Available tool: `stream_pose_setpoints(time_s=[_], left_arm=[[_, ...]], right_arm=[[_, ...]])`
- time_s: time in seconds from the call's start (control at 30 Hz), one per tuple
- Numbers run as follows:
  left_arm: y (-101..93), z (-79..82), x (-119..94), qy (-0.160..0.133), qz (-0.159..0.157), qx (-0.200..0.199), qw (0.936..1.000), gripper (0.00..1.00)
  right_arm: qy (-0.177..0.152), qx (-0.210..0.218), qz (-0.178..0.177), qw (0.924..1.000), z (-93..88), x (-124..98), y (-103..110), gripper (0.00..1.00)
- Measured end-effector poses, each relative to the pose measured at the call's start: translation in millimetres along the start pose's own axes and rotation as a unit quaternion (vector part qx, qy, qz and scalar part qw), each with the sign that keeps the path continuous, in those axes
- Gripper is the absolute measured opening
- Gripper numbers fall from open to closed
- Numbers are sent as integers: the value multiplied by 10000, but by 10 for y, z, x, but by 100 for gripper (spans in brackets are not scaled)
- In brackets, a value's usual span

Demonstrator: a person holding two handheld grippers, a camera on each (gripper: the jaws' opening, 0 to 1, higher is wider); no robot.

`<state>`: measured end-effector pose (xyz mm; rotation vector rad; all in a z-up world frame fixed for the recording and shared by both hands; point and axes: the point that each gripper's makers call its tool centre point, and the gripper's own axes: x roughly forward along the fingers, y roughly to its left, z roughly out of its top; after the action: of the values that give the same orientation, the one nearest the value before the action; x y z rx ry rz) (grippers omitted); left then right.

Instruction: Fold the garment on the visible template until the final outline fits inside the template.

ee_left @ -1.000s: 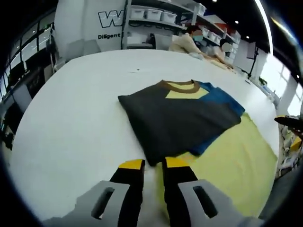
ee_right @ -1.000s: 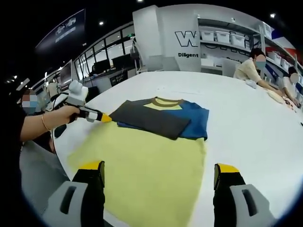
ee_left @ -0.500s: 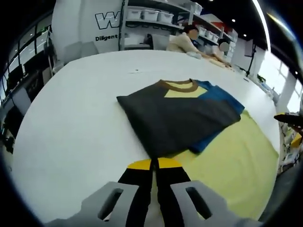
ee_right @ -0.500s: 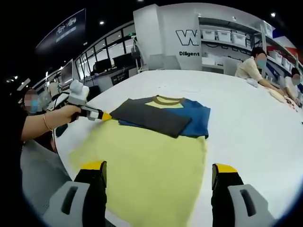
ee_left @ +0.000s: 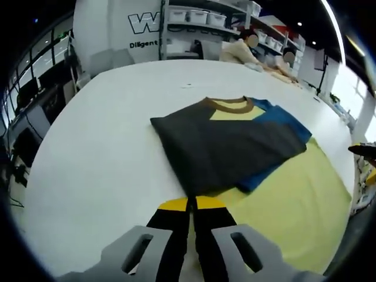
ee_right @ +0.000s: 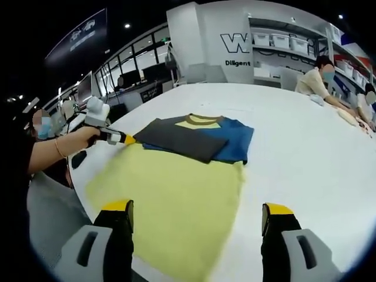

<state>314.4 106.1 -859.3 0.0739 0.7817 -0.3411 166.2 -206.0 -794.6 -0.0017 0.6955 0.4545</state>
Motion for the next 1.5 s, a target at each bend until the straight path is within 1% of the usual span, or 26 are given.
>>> stream_pose_setpoints(time_s=[0.2,0.3,0.33,0.5,0.57,0.7,0.77,0.8,0.87,0.9,0.93,1.03,1.13,1.17,1.2,1.27,1.33,1.4,1.43,1.5], left_arm=[[102,-28,-40,24,67,-28,10000,0],[165,-27,-47,20,126,26,9999,0],[186,-29,-50,10,139,-26,9999,0],[180,-25,-42,1,117,-64,9999,1],[199,-26,-43,-27,185,-169,9997,5],[261,-34,-63,-36,286,-264,9992,18],[263,-35,-72,-24,232,-343,9991,26],[260,-34,-79,-36,236,-334,9992,32],[253,-30,-97,-45,240,-328,9992,40],[231,-13,-123,-85,212,-405,9989,44],[201,1,-134,-114,159,-419,9989,46],[169,13,-152,-145,120,-410,9990,53],[74,11,-186,-150,-46,-231,9996,63],[58,14,-195,-166,-60,-241,9996,67],[19,38,-210,-267,-128,-204,9994,73],[-14,19,-230,-221,-159,-118,9996,80],[-56,14,-267,-238,-203,-8,9995,87],[-85,11,-294,-251,-238,80,9994,97],[-118,5,-326,-259,-293,169,9991,99],[-168,-24,-393,-192,-401,325,9985,99]], right_arm=[[40,-23,30,10000,-8,19,37,88],[73,-42,48,10000,-18,35,60,88],[98,-59,63,9999,-27,44,73,87],[125,-61,34,9999,-43,59,93,88],[136,-48,30,9999,-53,62,95,88],[147,-36,38,9999,-60,64,105,89],[139,-37,42,9999,-59,69,107,91],[136,-30,51,9999,-56,72,114,93],[115,-18,60,9999,-44,76,124,96],[100,-19,71,9999,-35,79,133,98],[97,-20,76,9999,-30,81,140,99],[142,-46,94,9998,-40,90,157,99],[186,-58,117,9997,-57,95,179,99],[192,-59,121,9997,-59,95,181,99],[220,-69,129,9997,-69,97,187,99],[247,-90,125,9996,-80,99,188,99],[274,-79,118,9995,-90,97,189,99],[285,-75,117,9995,-94,96,192,99],[290,-86,129,9995,-98,95,201,99],[313,-97,136,9994,-112,88,217,99]])
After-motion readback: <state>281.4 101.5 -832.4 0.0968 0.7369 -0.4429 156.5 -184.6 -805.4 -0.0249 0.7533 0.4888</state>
